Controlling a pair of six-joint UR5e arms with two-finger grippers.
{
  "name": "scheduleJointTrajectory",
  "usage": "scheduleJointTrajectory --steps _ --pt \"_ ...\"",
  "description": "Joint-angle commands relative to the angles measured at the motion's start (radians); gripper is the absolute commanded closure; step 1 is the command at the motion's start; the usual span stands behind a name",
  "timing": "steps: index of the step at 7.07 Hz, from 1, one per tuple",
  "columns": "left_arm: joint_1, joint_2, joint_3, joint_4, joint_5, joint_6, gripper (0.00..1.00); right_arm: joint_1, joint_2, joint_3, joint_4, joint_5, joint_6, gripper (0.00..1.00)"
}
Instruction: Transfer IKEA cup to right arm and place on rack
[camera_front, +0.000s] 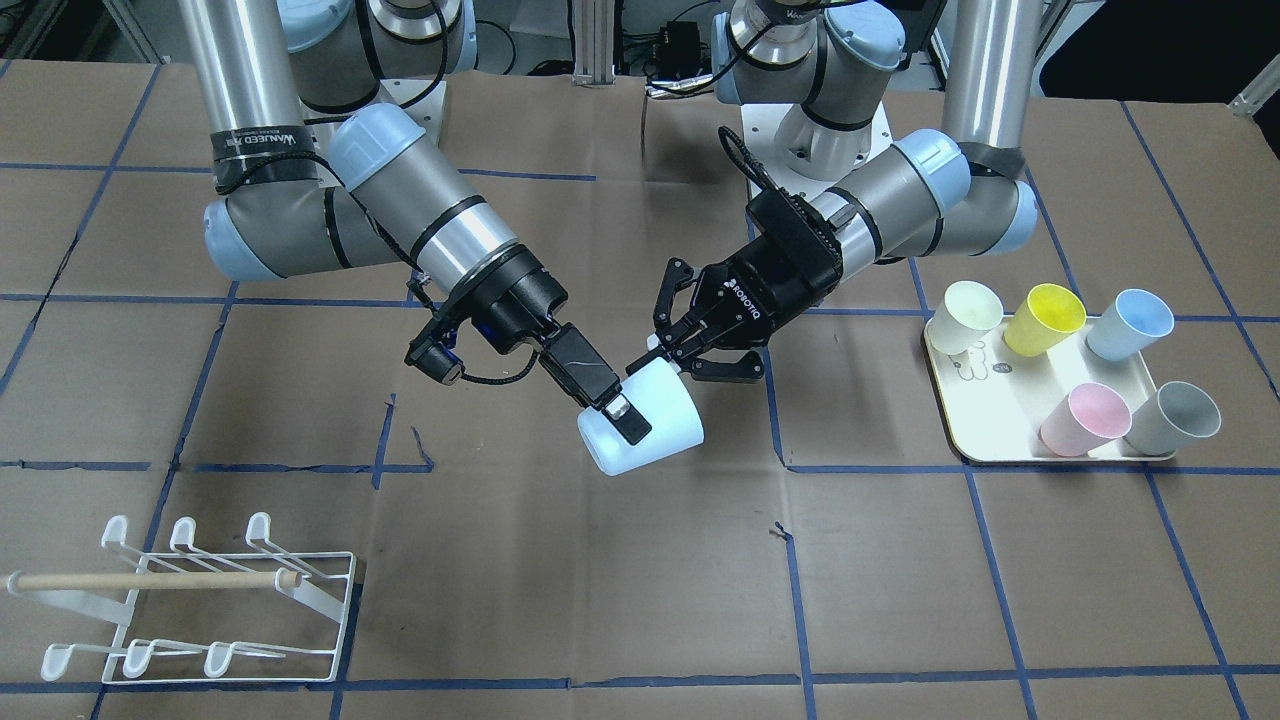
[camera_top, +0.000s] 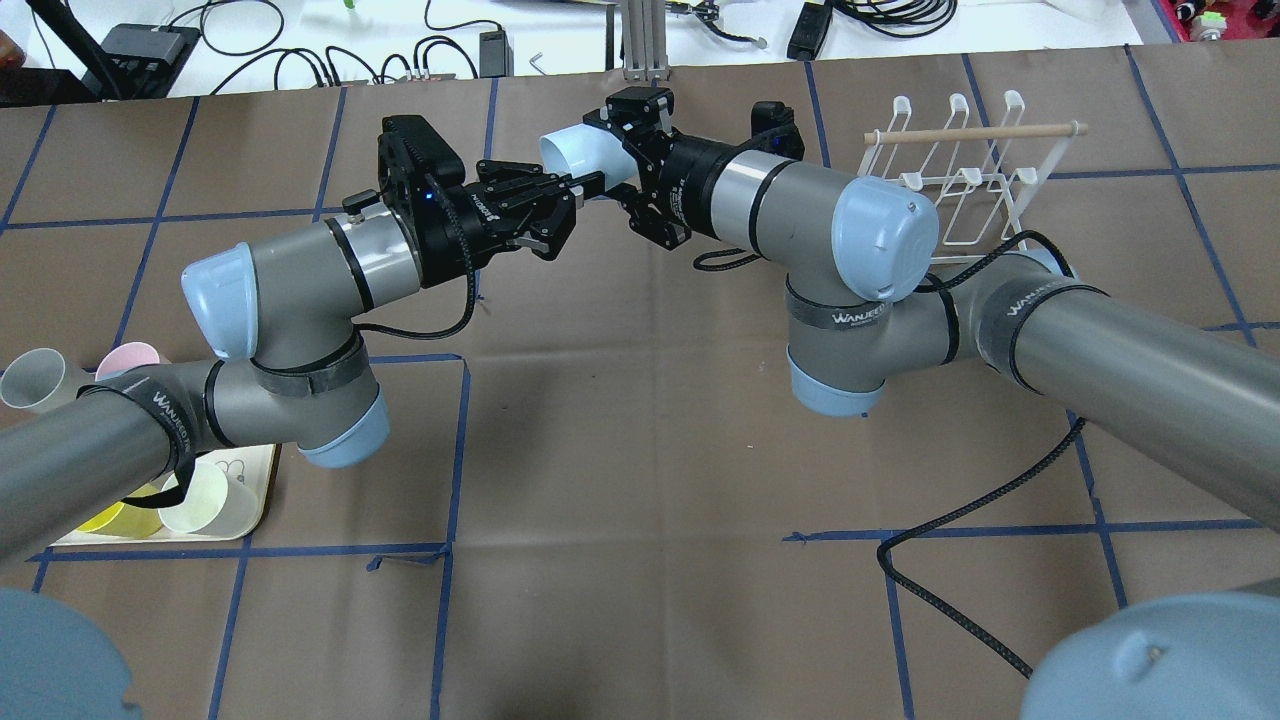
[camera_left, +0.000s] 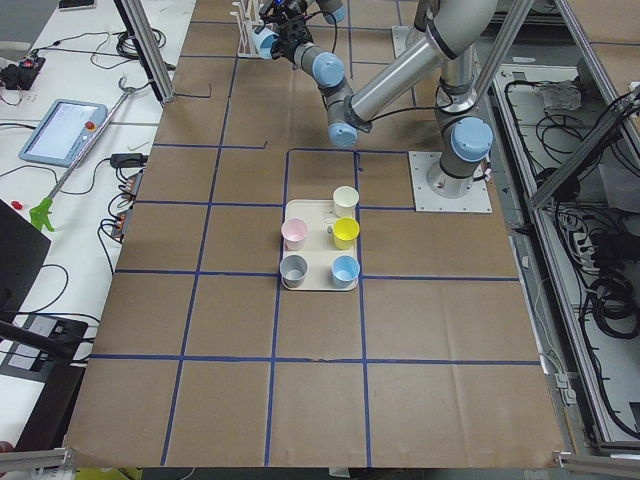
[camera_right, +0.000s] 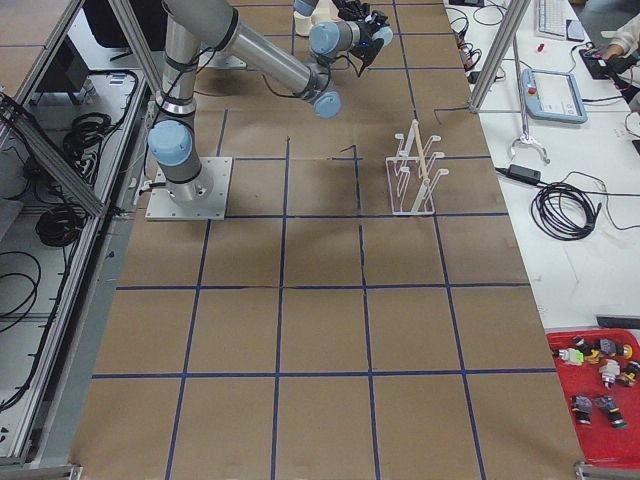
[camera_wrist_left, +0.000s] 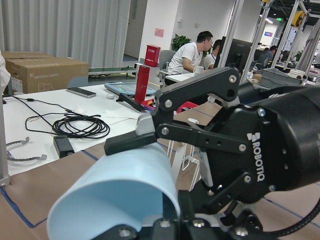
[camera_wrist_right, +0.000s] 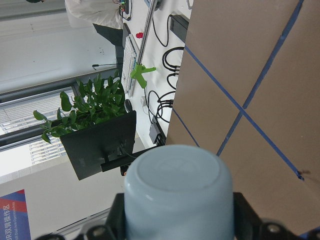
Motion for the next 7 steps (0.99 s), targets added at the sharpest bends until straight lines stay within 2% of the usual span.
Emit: scheduleJointTrajectory --steps 1,2,3,4,5,6,7 --pt "0.000 0.000 0.002 0.000 0.010 -0.002 0.72 0.000 0.000 0.000 0.001 0.001 0.000 0.43" --pt "0.000 -0.003 0.002 0.000 0.040 -0.004 0.52 0.000 -0.001 0.000 -0.001 0.001 0.000 0.44" --pt "0.000 -0.003 0.002 0.001 0.042 -0.014 0.39 0.000 -0.001 0.000 -0.001 0.003 0.000 0.45" --pt "0.000 -0.005 0.002 0.001 0.042 -0.014 0.15 0.000 -0.003 0.000 -0.001 0.003 0.001 0.48" --pt "0.003 -0.003 0.003 0.005 0.042 -0.014 0.02 0.000 -0.001 -0.002 -0.001 0.004 0.001 0.50" --pt "0.015 0.003 0.003 0.008 0.041 -0.016 0.02 0.000 -0.001 -0.002 0.001 0.006 0.001 0.53" --pt "0.063 0.011 -0.006 0.040 0.037 -0.017 0.01 0.000 -0.001 -0.003 -0.001 0.009 0.001 0.62"
